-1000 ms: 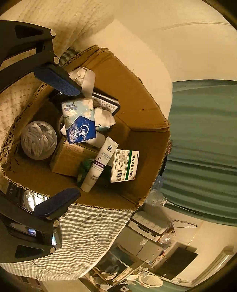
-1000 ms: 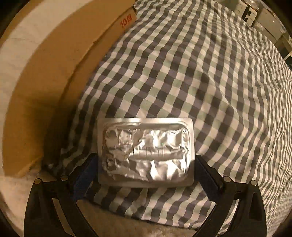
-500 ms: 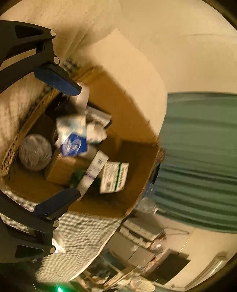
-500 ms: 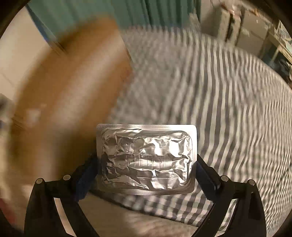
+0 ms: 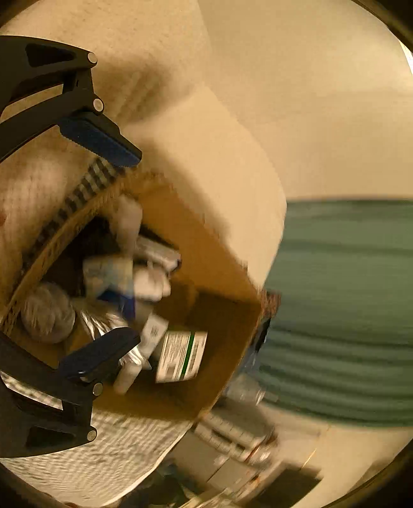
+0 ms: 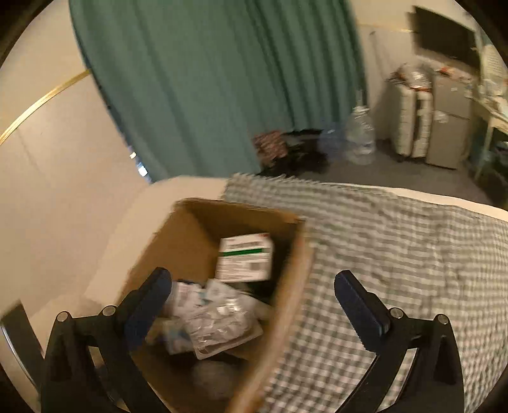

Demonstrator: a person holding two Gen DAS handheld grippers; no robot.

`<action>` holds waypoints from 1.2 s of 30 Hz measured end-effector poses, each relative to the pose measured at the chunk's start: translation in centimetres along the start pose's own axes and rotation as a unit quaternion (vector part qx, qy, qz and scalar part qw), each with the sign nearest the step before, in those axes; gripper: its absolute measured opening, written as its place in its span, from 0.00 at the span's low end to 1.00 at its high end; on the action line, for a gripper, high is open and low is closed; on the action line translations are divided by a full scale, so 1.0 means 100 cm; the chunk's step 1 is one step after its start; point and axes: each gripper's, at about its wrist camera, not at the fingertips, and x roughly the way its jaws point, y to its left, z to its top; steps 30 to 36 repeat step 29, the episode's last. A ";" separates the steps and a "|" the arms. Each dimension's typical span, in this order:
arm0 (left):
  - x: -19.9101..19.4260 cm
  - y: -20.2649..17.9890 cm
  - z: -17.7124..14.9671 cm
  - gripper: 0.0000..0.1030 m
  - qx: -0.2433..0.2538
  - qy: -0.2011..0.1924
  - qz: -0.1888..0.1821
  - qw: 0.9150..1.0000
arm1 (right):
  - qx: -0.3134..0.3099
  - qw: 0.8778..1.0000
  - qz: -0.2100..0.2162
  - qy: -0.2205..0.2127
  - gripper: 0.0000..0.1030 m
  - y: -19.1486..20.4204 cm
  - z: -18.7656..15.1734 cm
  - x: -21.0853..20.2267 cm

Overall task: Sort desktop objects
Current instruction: 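Carry the silver foil pack into the cardboard box and open the right tool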

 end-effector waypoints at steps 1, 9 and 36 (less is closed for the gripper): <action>-0.003 -0.010 -0.002 1.00 0.018 -0.004 -0.023 1.000 | 0.003 1.000 -0.022 -0.001 1.00 -0.020 -0.003 -0.001; -0.039 -0.079 -0.043 1.00 0.108 -0.006 -0.133 0.985 | 0.070 0.983 -0.172 -0.005 1.00 -0.122 -0.110 -0.037; -0.039 -0.113 -0.062 1.00 0.127 0.023 -0.169 0.977 | 0.090 0.987 -0.134 -0.005 1.00 -0.122 -0.102 -0.037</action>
